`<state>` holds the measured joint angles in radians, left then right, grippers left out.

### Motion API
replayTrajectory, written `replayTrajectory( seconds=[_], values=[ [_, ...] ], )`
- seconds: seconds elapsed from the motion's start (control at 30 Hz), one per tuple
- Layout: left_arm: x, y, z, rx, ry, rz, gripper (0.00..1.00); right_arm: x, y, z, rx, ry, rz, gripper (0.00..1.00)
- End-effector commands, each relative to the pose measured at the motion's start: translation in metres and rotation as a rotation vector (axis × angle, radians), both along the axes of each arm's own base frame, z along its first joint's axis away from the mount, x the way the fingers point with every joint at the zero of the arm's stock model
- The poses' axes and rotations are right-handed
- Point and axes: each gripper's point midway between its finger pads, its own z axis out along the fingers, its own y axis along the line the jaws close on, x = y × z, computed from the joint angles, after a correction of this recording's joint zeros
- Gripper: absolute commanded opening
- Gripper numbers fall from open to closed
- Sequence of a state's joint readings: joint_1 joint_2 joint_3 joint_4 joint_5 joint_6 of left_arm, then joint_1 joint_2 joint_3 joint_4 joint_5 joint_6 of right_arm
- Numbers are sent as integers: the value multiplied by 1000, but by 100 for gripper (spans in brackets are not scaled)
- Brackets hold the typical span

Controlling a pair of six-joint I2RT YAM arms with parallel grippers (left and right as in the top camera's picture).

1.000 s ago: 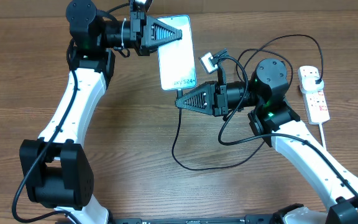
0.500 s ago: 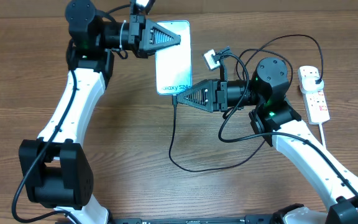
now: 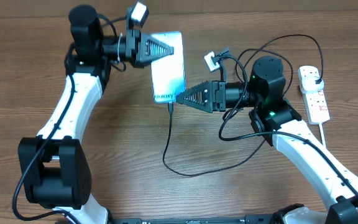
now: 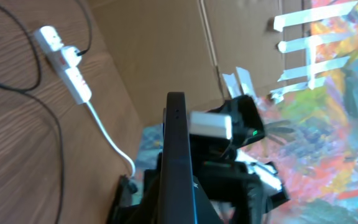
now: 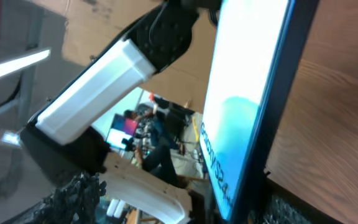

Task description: Plug charger to phone and switch on socket

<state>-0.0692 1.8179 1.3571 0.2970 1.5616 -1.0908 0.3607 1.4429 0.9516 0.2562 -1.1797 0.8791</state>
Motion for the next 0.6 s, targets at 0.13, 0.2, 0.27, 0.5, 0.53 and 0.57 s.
replayTrajectory(
  seconds=[0.13,0.2,0.27,0.5,0.53,0.57],
  values=[
    [-5,30,-52,-2,-71,68,4,18,-6,-37,-127,-2,-121,82],
    [-3,41,-65,5,-57,110,4,19,-8,-44,-152,3,-132,82],
    [-2,49,-73,8,-49,136,4,20,-9,-49,-170,8,-142,82],
    [5,57,-91,41,-46,214,4,24,-15,-69,-249,63,-200,84],
    [10,58,-97,64,-32,253,4,24,-17,-72,-263,73,-207,84],
    [14,59,-103,84,-17,283,4,24,-17,-75,-272,79,-214,85]
  ],
)
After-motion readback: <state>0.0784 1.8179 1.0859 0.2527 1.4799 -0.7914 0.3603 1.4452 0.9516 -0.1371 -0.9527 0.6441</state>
